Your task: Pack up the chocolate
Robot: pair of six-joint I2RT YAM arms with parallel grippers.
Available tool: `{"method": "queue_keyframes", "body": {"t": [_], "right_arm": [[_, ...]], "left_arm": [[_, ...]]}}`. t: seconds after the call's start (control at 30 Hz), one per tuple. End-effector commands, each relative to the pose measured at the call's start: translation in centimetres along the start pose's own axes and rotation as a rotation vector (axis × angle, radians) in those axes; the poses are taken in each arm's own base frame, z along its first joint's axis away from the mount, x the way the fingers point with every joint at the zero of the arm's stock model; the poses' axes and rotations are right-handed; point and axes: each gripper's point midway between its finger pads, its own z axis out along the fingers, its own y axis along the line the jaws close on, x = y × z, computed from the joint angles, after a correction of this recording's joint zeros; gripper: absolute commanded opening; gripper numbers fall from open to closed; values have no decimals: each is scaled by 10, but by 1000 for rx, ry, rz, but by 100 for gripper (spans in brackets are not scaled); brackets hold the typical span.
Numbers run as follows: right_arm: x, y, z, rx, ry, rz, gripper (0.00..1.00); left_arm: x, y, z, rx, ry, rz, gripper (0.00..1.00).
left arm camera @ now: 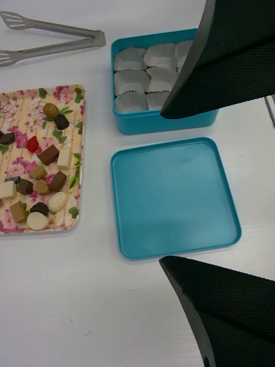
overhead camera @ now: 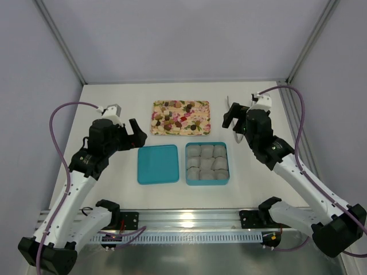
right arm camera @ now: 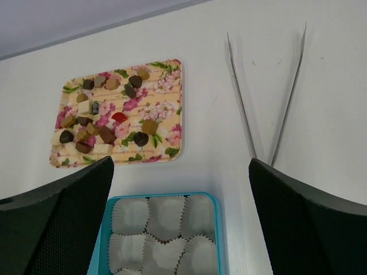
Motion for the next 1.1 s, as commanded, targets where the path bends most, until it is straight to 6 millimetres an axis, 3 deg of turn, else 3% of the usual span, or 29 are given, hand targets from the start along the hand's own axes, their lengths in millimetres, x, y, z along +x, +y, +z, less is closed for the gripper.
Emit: {"method": "queue_keyframes", "body": {"t": [0.0,0.13,0.2,0.23,0.27,0.37,0.43,0.47,0.57,0.73,0.93,1.07], "right_arm": [[-15,5,-2,-1,-17,-15,100],[-22,4,2,11,21,-66,100],[-30,10,14,-18,57,-88,100],[-46,-1,20,14,62,-80,100],[-39,-8,35,28,111,-87,100],[-51,-31,54,58,154,-68,100],[-46,-46,71,84,189,-68,100],[-54,-60,78,115,185,-56,100],[-49,-89,100,182,240,-42,100],[-21,-118,130,237,339,-49,100],[15,-122,160,202,469,-84,100],[41,-130,168,212,538,-94,100]], "left_arm": [[-11,-7,-2,35,-41,12,100],[-13,-8,-3,39,-47,15,100],[-13,-9,-4,45,-48,13,100],[-14,-9,-5,45,-53,11,100],[-13,-9,-6,47,-52,11,100],[-12,-11,-6,58,-48,10,100],[-12,-12,-5,60,-45,10,100],[-11,-14,-6,71,-40,9,100],[-10,-16,-6,87,-33,6,100],[-7,-19,-6,105,-20,5,100],[-8,-22,-7,117,-22,2,100],[-6,-22,-7,120,-17,1,100]]}}
